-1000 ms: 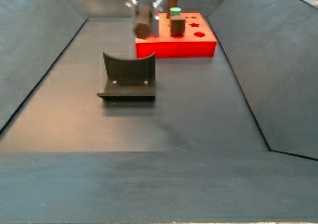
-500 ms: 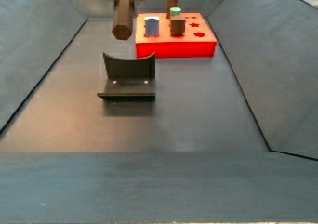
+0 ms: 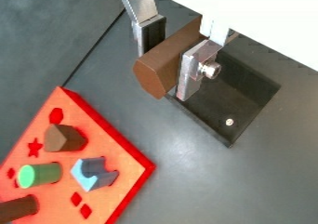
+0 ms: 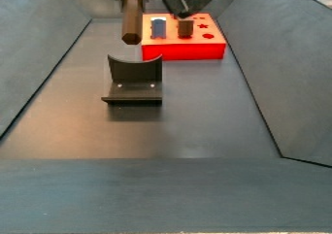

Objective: Pick up the hexagon object. Move up. Place the hexagon object on the fixture. Regrasp the hexagon object. Move to above the board. Insert the hexagon object.
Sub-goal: Place the hexagon object on the fixture.

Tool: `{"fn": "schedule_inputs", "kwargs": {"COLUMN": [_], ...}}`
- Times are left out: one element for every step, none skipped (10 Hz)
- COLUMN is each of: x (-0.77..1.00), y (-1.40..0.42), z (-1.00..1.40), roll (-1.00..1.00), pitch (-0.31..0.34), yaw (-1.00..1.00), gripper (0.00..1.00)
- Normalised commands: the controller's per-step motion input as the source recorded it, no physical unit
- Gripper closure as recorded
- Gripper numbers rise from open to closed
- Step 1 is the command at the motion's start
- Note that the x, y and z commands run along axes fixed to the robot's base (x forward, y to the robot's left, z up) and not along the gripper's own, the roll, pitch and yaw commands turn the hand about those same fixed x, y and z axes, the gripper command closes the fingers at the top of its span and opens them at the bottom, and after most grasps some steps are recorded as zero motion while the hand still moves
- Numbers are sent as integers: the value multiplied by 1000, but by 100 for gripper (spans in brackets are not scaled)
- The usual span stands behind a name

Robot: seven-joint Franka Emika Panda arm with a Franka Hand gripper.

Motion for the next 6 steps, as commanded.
{"fn": "schedule_inputs", "kwargs": {"x": [56,119,123,133,144,150], "y": [27,127,135,137,133,138], "z": [-4,-1000,-1000,-1000,-1000,-1000], "roll": [-224,-1000,-1000,-1000,-905,-732], "pitch": [39,139,125,150,172,148], "yaw": [-125,-45,-52,-82,-112,-134], "gripper": [100,100,100,100,100,100]}}
